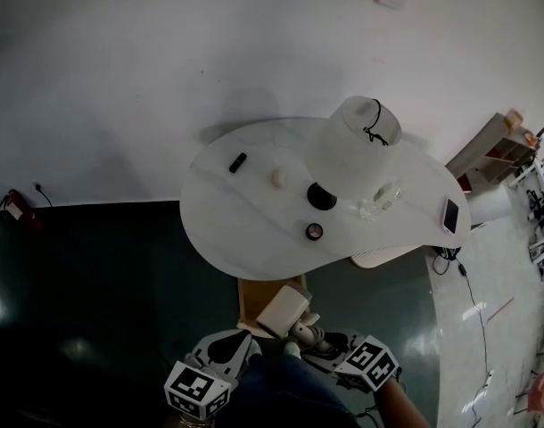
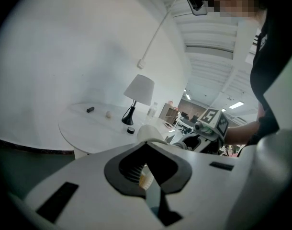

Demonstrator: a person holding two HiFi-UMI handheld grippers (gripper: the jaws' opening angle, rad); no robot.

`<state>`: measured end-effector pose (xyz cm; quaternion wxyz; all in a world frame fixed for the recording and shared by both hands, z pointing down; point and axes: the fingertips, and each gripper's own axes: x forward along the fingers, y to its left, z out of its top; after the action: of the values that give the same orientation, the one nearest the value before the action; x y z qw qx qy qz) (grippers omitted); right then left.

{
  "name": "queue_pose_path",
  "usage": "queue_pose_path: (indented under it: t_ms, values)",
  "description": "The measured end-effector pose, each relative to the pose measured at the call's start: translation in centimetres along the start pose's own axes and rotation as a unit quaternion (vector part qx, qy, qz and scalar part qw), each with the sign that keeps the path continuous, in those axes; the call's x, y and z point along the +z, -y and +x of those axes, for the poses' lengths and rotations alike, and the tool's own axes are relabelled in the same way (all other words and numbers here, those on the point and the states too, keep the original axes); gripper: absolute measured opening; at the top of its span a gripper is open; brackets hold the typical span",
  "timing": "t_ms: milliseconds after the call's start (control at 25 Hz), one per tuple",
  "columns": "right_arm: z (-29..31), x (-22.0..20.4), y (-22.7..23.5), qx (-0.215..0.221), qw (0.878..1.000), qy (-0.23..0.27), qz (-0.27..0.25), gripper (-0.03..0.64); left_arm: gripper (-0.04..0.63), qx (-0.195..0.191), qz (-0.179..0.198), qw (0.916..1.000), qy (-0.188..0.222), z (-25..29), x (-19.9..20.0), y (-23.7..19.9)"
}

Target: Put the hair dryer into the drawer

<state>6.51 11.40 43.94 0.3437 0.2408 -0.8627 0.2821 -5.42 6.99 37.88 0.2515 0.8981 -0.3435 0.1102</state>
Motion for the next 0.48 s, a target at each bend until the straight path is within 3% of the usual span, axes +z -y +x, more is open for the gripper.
queue_pose_path:
  t_ms: [480]
  values:
    - [1.8,-2.3,1.9,0.069,0.994,-0.077,-0.029,0.230,0.015,0.047,-0.023,0.9986,0.004,2.3,0.0,-0.4]
